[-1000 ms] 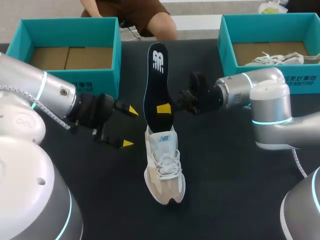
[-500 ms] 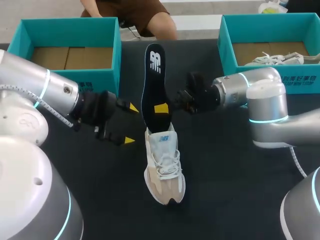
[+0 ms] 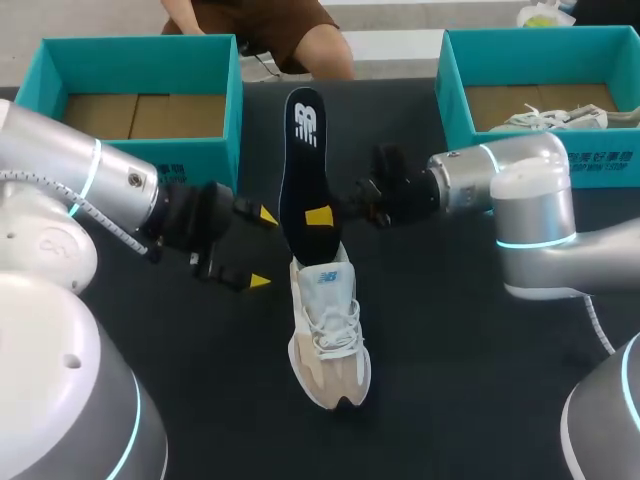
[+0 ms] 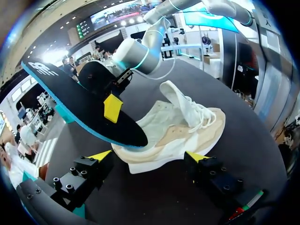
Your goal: Take the shoe out of the shoebox, open the shoe tongue, remove and reinsert the insole, then place the shoe into the shoebox
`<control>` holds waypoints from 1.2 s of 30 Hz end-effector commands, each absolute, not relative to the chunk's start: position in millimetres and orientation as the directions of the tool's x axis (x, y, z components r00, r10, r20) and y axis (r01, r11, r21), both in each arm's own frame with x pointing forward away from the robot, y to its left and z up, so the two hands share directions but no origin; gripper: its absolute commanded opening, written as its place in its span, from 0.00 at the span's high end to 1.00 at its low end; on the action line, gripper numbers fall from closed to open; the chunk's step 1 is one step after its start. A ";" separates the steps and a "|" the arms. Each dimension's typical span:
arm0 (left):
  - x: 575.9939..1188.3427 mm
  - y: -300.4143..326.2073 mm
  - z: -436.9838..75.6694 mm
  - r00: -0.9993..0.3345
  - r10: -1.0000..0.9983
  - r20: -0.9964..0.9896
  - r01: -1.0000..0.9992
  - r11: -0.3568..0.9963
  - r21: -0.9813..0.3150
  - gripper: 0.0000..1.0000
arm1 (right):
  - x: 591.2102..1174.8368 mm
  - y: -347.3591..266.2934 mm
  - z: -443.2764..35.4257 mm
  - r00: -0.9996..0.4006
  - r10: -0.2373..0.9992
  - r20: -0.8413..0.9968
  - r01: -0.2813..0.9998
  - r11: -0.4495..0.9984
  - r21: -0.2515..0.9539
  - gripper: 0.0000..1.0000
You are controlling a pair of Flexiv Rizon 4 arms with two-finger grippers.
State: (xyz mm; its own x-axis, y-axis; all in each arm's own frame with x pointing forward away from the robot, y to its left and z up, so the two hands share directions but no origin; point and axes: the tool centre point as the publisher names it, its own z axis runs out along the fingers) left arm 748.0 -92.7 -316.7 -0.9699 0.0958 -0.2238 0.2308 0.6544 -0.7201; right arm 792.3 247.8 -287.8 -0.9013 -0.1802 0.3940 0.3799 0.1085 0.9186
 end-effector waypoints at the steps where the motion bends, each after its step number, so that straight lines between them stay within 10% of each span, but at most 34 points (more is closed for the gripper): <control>1: 747.1 -92.5 -316.6 -0.970 0.096 -0.225 0.231 0.657 -0.718 0.00 | 785.2 245.9 -285.2 -0.903 -0.159 0.400 0.387 0.105 0.916 1.00; 36: 747.1 -92.5 -316.6 -0.970 0.096 -0.225 0.231 0.657 -0.718 0.00 | 734.2 246.7 -356.2 -0.794 -0.037 0.607 0.601 0.100 0.793 1.00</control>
State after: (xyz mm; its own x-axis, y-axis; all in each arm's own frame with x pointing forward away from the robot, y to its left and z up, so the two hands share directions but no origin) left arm 747.7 -91.9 -316.6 -0.9698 0.0952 -0.2246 0.2311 0.6533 -0.7209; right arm 740.2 244.4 -348.8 -0.7971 -0.0417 0.6024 0.5969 0.0965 0.7965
